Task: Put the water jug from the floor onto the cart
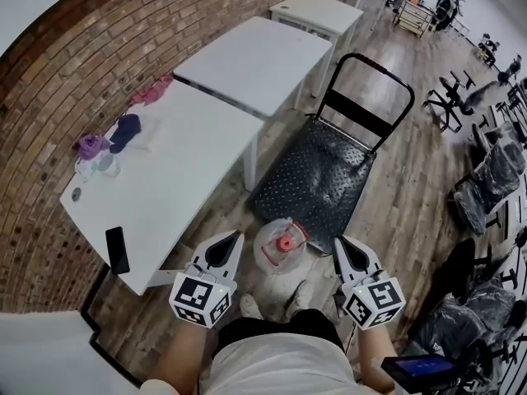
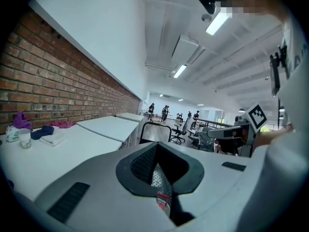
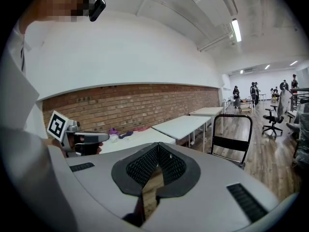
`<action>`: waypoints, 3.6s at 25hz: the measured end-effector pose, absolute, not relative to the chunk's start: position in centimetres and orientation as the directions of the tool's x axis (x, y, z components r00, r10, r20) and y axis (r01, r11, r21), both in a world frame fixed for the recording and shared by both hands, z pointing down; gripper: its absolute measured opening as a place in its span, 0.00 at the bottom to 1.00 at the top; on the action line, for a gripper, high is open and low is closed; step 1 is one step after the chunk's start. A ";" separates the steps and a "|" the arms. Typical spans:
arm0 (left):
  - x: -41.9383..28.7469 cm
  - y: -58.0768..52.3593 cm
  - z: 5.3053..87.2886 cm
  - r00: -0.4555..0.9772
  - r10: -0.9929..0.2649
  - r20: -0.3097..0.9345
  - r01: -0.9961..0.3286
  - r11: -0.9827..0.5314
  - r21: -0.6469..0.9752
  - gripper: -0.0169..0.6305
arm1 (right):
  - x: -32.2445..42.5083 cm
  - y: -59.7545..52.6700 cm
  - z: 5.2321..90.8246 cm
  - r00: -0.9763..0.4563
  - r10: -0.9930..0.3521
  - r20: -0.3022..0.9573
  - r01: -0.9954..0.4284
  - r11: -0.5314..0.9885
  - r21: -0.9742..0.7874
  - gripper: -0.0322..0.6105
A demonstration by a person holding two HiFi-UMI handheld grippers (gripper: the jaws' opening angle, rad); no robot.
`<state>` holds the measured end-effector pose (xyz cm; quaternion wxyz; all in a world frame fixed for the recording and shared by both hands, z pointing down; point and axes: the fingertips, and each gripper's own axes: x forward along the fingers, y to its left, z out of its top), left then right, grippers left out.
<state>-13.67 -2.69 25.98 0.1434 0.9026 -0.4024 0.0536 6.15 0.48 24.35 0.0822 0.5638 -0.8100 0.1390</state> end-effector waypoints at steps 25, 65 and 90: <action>-3.0 -8.6 28.0 0.527 -0.787 0.319 -0.850 -0.497 0.177 0.02 | 17.1 -9.4 28.1 -0.512 -0.805 0.299 -0.859 0.472 -0.200 0.05; -9.2 -6.4 55.7 0.584 -0.612 0.532 -0.808 -0.500 0.312 0.02 | 4.3 -7.7 65.8 -0.457 -0.551 0.698 -0.843 0.518 -0.143 0.50; -10.7 -3.4 62.3 0.598 -0.570 0.563 -0.800 -0.470 0.373 0.02 | 3.2 -5.8 76.1 -0.364 -0.522 0.771 -0.853 0.520 -0.051 0.57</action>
